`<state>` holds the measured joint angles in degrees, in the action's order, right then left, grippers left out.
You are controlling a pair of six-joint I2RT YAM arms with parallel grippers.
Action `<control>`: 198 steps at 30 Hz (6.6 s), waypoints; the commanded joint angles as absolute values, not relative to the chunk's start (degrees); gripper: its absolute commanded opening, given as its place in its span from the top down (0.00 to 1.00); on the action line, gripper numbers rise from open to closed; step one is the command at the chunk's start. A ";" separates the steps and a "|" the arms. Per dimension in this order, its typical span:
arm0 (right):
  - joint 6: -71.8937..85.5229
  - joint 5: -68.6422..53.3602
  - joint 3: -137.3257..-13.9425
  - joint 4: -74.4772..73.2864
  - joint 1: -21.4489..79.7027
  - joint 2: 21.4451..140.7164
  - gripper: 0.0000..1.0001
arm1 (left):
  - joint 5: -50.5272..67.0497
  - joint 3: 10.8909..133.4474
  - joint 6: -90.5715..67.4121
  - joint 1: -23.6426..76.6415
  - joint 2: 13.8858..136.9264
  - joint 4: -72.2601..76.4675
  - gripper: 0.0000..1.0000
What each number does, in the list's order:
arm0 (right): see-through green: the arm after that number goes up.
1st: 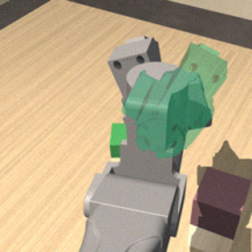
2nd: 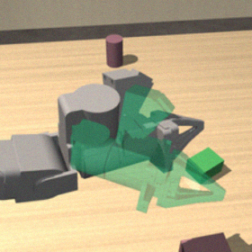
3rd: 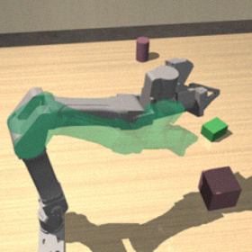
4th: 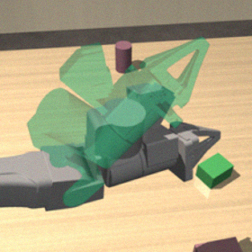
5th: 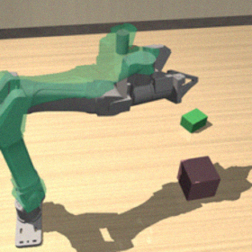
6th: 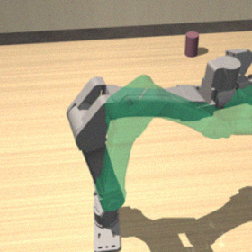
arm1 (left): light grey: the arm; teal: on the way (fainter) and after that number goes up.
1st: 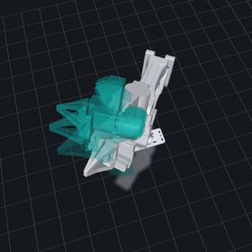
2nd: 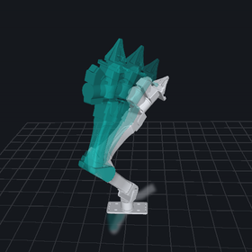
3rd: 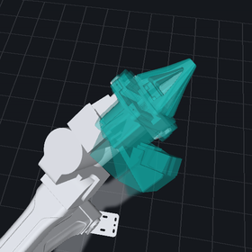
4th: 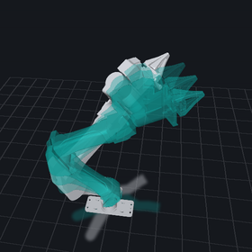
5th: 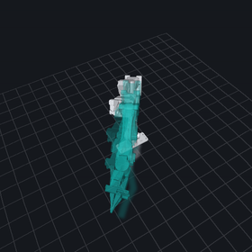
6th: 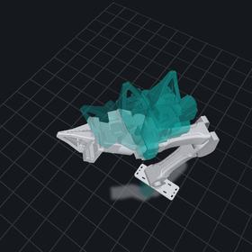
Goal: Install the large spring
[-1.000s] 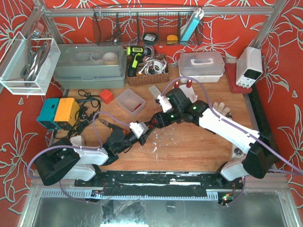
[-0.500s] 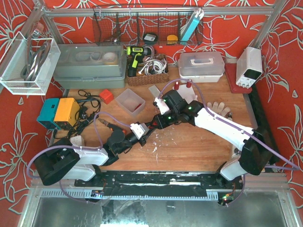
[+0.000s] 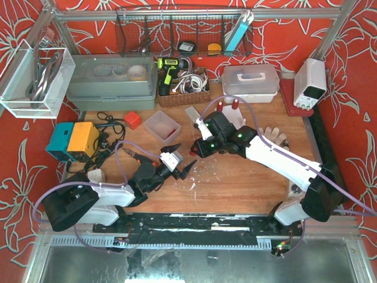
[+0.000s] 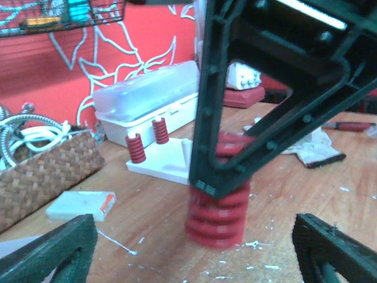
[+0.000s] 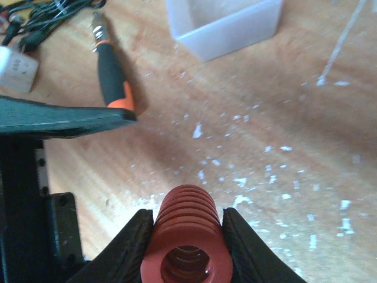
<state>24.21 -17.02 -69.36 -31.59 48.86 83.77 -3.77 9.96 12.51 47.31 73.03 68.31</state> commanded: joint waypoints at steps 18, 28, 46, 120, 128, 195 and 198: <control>16.72 11.49 -69.26 -32.78 25.76 81.38 1.00 | -13.71 11.43 11.34 47.47 71.74 65.23 0.00; 18.05 5.76 -76.06 -31.90 16.74 92.20 1.00 | -13.00 11.34 11.16 47.48 70.72 64.66 0.00; 17.49 5.12 -84.36 -32.46 15.56 103.18 1.00 | -11.87 11.34 11.42 47.46 69.97 64.25 0.00; 24.09 4.50 -46.10 -17.13 34.32 58.39 0.01 | 17.00 70.98 2.90 13.74 94.08 -23.25 0.61; 23.99 4.49 -45.44 -16.73 34.41 56.28 0.01 | 21.18 73.64 12.02 11.60 101.65 -26.05 0.68; 23.47 6.75 -45.07 -16.84 34.44 55.26 0.01 | 13.16 77.96 16.67 11.87 107.69 -27.05 0.92; 23.39 6.84 -45.10 -17.08 34.37 55.21 0.01 | 12.03 76.99 16.06 11.87 105.63 -25.48 0.96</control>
